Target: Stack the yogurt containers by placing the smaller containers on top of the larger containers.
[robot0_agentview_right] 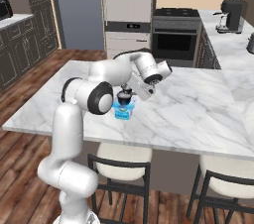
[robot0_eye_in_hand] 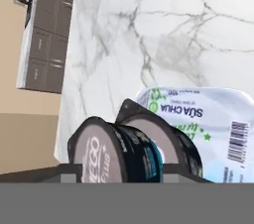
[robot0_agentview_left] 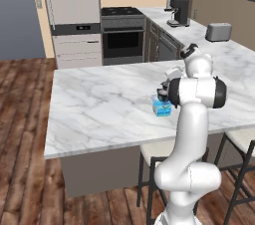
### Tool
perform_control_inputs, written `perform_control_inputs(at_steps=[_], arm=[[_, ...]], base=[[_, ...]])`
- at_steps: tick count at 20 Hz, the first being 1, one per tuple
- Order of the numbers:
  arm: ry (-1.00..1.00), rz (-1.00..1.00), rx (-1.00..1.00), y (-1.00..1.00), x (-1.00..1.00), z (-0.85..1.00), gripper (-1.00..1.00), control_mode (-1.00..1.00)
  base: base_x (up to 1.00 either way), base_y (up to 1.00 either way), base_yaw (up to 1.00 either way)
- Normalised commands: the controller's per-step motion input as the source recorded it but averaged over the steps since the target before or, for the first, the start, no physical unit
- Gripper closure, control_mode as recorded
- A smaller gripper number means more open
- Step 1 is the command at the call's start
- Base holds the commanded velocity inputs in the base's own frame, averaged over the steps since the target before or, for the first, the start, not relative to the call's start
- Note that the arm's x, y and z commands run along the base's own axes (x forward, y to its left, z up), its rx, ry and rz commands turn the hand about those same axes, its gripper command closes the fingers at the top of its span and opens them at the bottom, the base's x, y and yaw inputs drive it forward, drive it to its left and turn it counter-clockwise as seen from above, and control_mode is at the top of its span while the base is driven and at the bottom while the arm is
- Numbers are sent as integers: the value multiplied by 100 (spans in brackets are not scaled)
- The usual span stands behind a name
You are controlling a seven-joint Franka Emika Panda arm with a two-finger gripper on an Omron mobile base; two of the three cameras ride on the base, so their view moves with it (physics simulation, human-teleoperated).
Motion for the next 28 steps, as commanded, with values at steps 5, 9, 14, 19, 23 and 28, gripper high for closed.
perform_control_inputs(at_steps=[5,9,14,19,23,28], arm=[[-8,5,0,5,0,-1,100,-100],[-8,4,0,12,0,0,-100,-100],[-9,4,0,1,-6,0,-100,-100],[-11,4,0,0,-18,0,-100,-100],[-10,5,0,0,-5,0,-100,-100],[-10,5,0,0,-1,0,-100,-100]], base=[[0,0,0],[0,0,0],[0,0,0],[0,0,0],[0,0,0],[0,0,0]])
